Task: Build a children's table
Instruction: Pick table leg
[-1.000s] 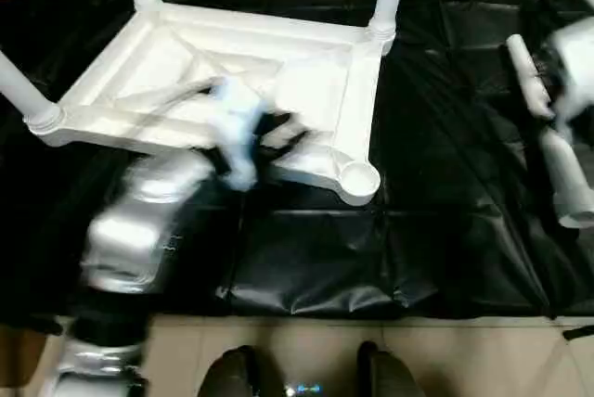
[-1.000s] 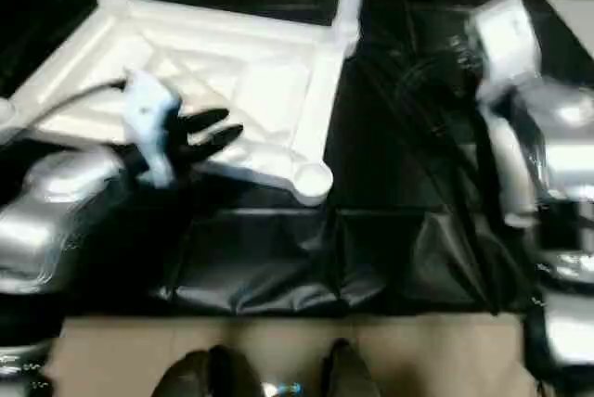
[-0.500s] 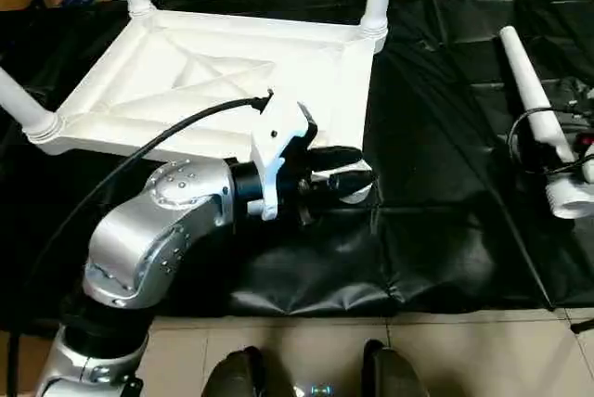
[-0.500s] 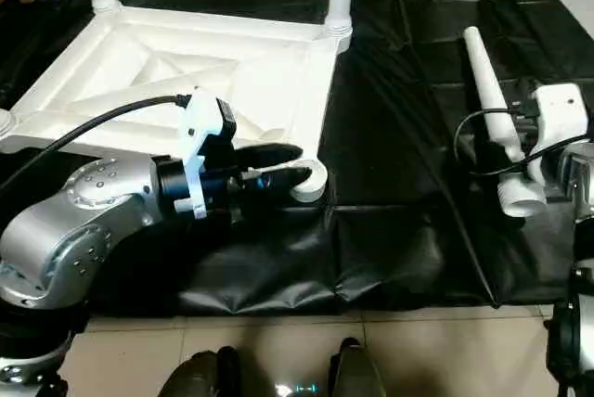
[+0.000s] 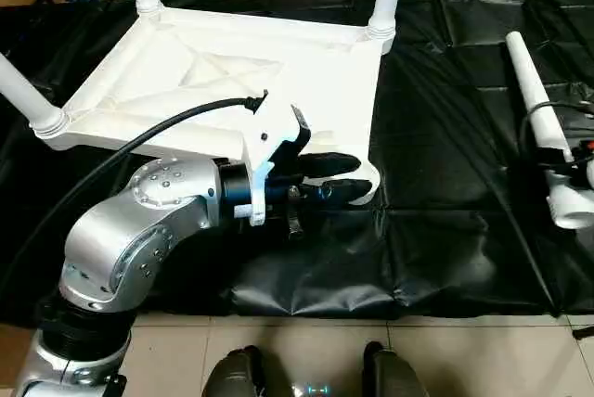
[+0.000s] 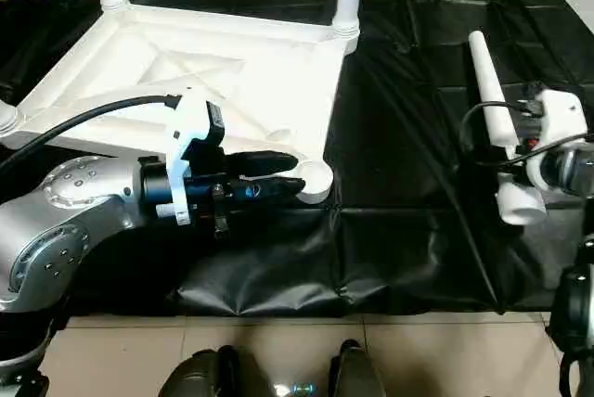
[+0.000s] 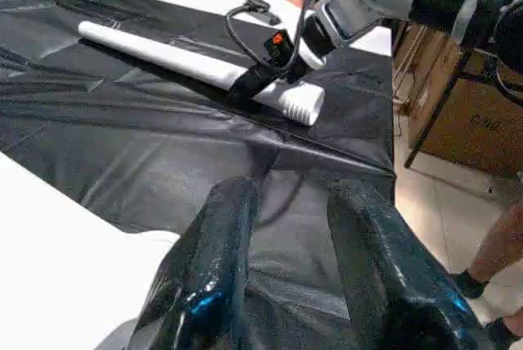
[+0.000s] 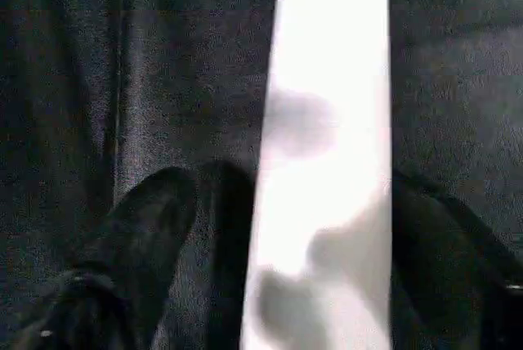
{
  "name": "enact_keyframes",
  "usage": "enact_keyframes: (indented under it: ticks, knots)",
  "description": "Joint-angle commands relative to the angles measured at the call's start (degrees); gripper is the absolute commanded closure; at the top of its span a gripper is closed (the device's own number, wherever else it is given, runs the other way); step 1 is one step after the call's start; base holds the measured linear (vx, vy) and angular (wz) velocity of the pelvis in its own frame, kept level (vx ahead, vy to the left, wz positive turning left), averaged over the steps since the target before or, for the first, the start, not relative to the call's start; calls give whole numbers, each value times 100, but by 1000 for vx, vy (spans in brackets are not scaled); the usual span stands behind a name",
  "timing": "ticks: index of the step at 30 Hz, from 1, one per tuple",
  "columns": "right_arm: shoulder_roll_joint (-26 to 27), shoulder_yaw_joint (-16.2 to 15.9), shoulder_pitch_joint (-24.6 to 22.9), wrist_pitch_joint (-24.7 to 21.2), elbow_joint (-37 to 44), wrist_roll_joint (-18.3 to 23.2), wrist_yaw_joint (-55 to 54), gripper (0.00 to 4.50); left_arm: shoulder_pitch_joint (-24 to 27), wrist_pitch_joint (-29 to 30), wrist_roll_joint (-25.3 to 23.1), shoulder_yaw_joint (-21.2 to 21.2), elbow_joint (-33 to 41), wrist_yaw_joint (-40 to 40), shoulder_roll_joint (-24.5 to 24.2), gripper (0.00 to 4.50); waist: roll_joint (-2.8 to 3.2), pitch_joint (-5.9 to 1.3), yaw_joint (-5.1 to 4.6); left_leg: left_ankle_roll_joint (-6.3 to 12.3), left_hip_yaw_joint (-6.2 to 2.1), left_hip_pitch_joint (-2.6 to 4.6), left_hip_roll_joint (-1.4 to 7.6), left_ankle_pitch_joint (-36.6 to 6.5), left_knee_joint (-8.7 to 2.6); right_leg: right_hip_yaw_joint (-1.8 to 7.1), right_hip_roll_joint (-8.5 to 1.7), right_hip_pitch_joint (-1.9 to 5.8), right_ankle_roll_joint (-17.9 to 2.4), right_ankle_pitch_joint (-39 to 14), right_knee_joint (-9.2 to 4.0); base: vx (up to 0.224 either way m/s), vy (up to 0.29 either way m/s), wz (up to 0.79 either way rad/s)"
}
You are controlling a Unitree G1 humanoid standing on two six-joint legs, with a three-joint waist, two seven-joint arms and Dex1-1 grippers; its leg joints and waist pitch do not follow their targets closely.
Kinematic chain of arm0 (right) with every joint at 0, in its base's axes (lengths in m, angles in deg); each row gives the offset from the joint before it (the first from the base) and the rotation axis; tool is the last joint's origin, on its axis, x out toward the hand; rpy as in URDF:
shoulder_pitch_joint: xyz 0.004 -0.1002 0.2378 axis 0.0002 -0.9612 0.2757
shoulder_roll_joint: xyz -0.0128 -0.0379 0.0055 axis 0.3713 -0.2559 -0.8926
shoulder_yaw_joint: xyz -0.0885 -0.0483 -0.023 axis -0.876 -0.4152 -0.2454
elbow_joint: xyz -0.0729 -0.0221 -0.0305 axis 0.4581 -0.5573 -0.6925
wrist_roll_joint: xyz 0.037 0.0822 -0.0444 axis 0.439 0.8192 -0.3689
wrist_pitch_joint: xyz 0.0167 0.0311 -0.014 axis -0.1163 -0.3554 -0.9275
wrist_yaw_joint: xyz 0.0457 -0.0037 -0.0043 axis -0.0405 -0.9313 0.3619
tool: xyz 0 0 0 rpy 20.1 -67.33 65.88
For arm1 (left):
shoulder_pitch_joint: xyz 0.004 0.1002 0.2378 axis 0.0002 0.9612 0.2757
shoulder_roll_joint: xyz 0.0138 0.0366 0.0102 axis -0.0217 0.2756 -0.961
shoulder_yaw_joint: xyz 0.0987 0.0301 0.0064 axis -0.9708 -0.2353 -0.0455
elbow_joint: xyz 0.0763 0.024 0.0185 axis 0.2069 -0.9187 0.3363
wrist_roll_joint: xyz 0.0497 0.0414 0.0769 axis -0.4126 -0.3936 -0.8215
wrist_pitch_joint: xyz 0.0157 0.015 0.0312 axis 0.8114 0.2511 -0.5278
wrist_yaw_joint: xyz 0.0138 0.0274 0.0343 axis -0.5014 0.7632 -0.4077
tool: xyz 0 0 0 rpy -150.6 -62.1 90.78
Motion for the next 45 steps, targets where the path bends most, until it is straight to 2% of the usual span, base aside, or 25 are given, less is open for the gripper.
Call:
enact_keyframes:
  ticks: [1,11,17,21,27,32,34,35,37,38,40,41,42,43,44,45]
  knots:
    - [-51,129,-84,-209,-364,136,103,107,-6,46,60,25,141,-38,-71,274,-172,-488,7,539,55,156,-74,-1153,-337,-46,83,404,-1417,-1537,-339,0,0,0]
    - [-364,340,-68,-154,-735,213,105,191,-55,-2,82,-1,121,57,-81,274,-184,-483,10,514,62,151,-79,-1188,-333,-52,80,390,-1350,-1742,-370,0,0,0]
    - [-452,527,-48,-67,-941,336,72,238,-105,-18,71,35,69,127,-37,274,-193,-499,43,595,68,140,-74,-1066,-320,-52,86,396,-1441,-1535,-349,0,0,0]
    - [-496,647,-5,4,-985,427,19,257,-160,-3,116,164,10,210,-16,274,-202,-500,55,589,69,140,-78,-1090,-318,-55,83,396,-1424,-1610,-354,0,0,0]
    - [-575,883,146,121,-627,697,186,264,-492,-332,-3,709,-442,860,377,274,-227,-514,59,604,75,131,-96,-1058,-304,-56,93,403,-1362,-1631,-358,0,0,0]
    - [-538,1119,185,-120,140,1090,500,264,-784,-558,-50,1020,-789,1379,722,274,-247,-554,65,802,65,95,-105,-789,-280,-62,102,440,-1387,-1241,-313,0,0,0]
    - [-455,1202,33,-198,705,1280,571,264,-867,-583,24,1134,-860,1521,875,274,-251,-563,68,890,71,102,-99,-714,-271,-58,104,437,-1429,-1136,-307,0,0,0]
    - [-437,1217,-3,-206,821,1319,575,264,-881,-590,36,1153,-871,1545,903,258,-251,-572,77,942,71,106,-99,-637,-262,-56,105,439,-1445,-1069,-301,0,0,0]
    - [-192,1361,-441,70,1995,1692,813,264,-1007,-559,225,1356,-969,1793,1154,242,-228,-556,98,987,82,103,-91,-623,-269,-48,106,430,-1432,-1031,-316,0,0,0]
    - [94,1551,-797,230,3103,2177,1083,264,-1104,-494,445,1501,-1009,1909,1333,239,-236,-568,113,1087,90,98,-90,-555,-265,-40,107,443,-1396,-830,-298,0,0,0]
    - [350,1698,-1032,112,4055,2685,1284,265,-1195,-437,667,1592,-1021,1944,1477,215,-229,-593,130,1179,69,110,-72,-434,-269,-44,97,448,-1390,-702,-261,0,0,0]
    - [573,1646,-1164,49,4825,2959,1260,265,-1302,-390,952,1680,-1052,1997,1677,205,-219,-610,123,1223,54,116,-59,-348,-266,-57,99,437,-1472,-691,-250,0,0,0]
    - [605,1634,-1181,52,4927,2991,1255,265,-1317,-385,994,1692,-1055,2002,1706,198,-214,-588,144,1195,72,128,-52,-353,-269,-37,100,414,-1462,-732,-274,0,0,0]
    - [708,1589,-1227,97,5219,3057,1228,265,-1363,-371,1133,1723,-1066,2011,1798,198,-223,-596,134,1196,66,123,-52,-365,-267,-42,108,414,-1490,-780,-269,0,0,0]
    - [708,1589,-1227,97,5219,3057,1228,265,-1363,-371,1133,1723,-1066,2011,1798,189,-206,-581,147,1099,63,140,-48,-485,-283,-49,99,397,-1415,-1121,-305,0,0,0]
    - [774,1534,-1276,177,5415,3089,1249,265,-1407,-352,1239,1737,-1086,2008,1866,189,-183,-572,153,1058,65,146,-49,-533,-289,-47,96,387,-1380,-1245,-321,0,0,0]
